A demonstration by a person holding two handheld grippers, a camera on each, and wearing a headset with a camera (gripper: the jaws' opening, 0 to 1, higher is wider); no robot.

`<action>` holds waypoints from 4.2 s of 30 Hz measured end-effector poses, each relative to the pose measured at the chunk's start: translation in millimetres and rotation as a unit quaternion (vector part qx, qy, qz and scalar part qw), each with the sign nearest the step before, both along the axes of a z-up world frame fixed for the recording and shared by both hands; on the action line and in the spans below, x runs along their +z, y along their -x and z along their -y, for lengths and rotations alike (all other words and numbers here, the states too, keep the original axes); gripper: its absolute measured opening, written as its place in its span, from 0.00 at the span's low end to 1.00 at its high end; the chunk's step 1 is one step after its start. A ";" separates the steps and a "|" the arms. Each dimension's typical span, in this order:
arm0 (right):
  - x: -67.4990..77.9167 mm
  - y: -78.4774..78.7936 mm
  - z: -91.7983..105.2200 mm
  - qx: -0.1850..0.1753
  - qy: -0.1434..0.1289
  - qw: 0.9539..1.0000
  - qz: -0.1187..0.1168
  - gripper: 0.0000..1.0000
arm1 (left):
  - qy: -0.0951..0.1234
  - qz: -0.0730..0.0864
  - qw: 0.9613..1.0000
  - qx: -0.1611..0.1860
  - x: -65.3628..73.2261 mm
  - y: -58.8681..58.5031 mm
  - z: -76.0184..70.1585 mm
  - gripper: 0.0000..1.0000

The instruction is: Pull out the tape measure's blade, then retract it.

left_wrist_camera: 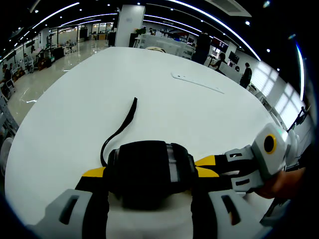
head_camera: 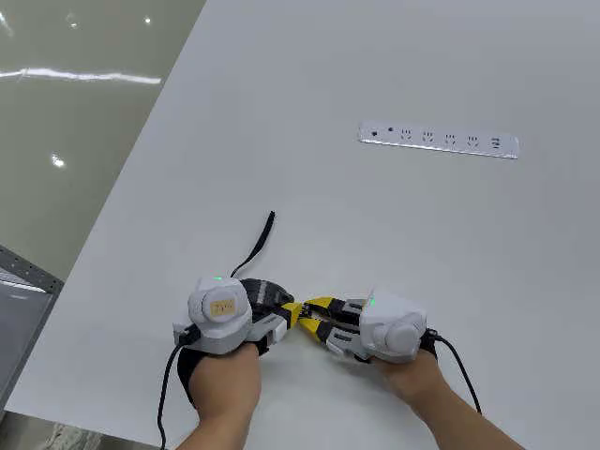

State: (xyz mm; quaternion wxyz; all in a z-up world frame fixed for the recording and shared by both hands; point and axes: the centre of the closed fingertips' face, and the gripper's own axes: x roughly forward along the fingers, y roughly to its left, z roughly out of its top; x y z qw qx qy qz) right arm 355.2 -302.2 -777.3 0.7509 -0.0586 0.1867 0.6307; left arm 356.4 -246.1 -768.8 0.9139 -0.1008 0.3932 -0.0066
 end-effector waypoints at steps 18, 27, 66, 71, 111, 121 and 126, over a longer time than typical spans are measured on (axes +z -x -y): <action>-2.5 0.4 -8.7 0.013 0.004 1.000 -0.002 0.11 | 0.006 0.004 1.000 0.000 0.2 0.0 -0.9 0.65; -2.1 -0.2 -8.5 0.010 0.002 1.000 0.003 0.12 | 0.010 0.006 1.000 0.002 0.8 -0.1 -0.7 0.66; -0.3 5.6 -4.7 0.020 0.000 1.000 -0.001 0.29 | 0.001 0.019 0.997 -0.081 0.7 4.6 3.6 0.72; 1.3 10.5 -3.5 0.018 0.001 1.000 0.000 0.30 | 0.004 0.031 0.995 -0.093 2.6 2.7 6.5 0.75; 13.7 12.4 62.4 -0.101 0.011 0.994 -0.050 0.42 | -0.014 0.086 0.967 -0.239 12.6 21.8 7.3 0.76; 30.0 14.4 79.5 -0.112 0.003 0.993 -0.031 0.43 | -0.018 0.088 0.964 -0.249 18.2 32.5 0.3 0.76; 37.5 17.9 90.1 -0.122 0.002 0.992 -0.026 0.44 | -0.014 0.095 0.964 -0.248 24.6 37.6 -7.2 0.77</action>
